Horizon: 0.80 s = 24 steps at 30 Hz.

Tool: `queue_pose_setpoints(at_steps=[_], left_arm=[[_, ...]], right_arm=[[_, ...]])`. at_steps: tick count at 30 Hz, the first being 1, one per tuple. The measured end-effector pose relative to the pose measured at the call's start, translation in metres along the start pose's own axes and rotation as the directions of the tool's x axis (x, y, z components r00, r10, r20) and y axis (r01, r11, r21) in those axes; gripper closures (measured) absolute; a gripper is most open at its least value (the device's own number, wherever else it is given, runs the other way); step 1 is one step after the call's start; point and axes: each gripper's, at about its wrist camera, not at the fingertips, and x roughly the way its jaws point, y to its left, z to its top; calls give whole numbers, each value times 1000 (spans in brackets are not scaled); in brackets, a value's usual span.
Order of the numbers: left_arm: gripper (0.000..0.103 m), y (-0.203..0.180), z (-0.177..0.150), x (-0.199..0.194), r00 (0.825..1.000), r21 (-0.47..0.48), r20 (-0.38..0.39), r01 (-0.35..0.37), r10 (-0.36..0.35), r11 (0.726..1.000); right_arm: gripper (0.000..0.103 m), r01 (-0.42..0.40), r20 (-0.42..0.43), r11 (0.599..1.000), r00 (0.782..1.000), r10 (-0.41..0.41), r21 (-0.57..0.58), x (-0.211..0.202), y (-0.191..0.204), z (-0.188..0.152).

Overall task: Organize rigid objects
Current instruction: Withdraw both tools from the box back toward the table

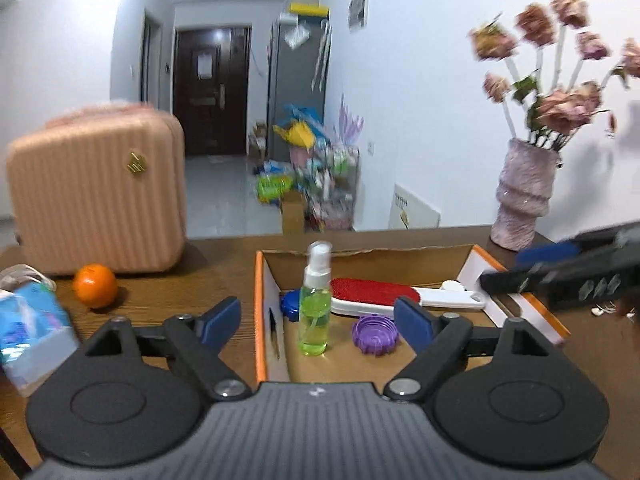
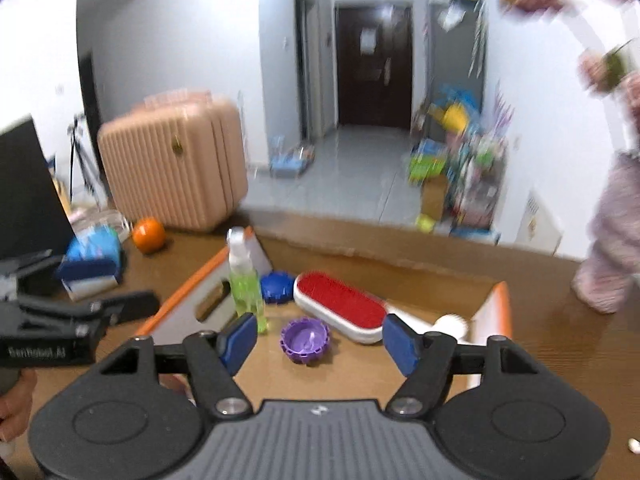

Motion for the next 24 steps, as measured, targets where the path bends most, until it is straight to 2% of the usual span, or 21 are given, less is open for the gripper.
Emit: queue_pose_setpoints(at_steps=[2, 5, 8, 12, 17, 24], left_arm=[[5, -8, -10, -32, 998, 31, 53, -18, 16, 999], [2, -21, -29, -82, 992, 77, 121, -54, 45, 996], [0, -30, -50, -124, 986, 66, 158, -55, 44, 996], [0, -39, -79, -164, 988, 58, 151, -50, 41, 997], [0, -48, -108, -201, 992, 23, 122, -24, 21, 999], [0, -58, -137, -232, 995, -20, 89, -38, 40, 999]], right_arm=[[18, 3, 91, 1000, 996, -2, -6, -40, 6, -14], [18, 47, 168, 999, 985, -46, -2, -90, 16, -40], [18, 122, 192, 992, 973, -126, 30, -124, 28, -69], [7, 185, 193, 980, 961, -196, 74, -157, 43, -107], [4, 258, 171, 960, 946, -274, 109, -188, 60, -152], [4, 241, 173, 958, 948, -266, 155, -227, 66, -204]])
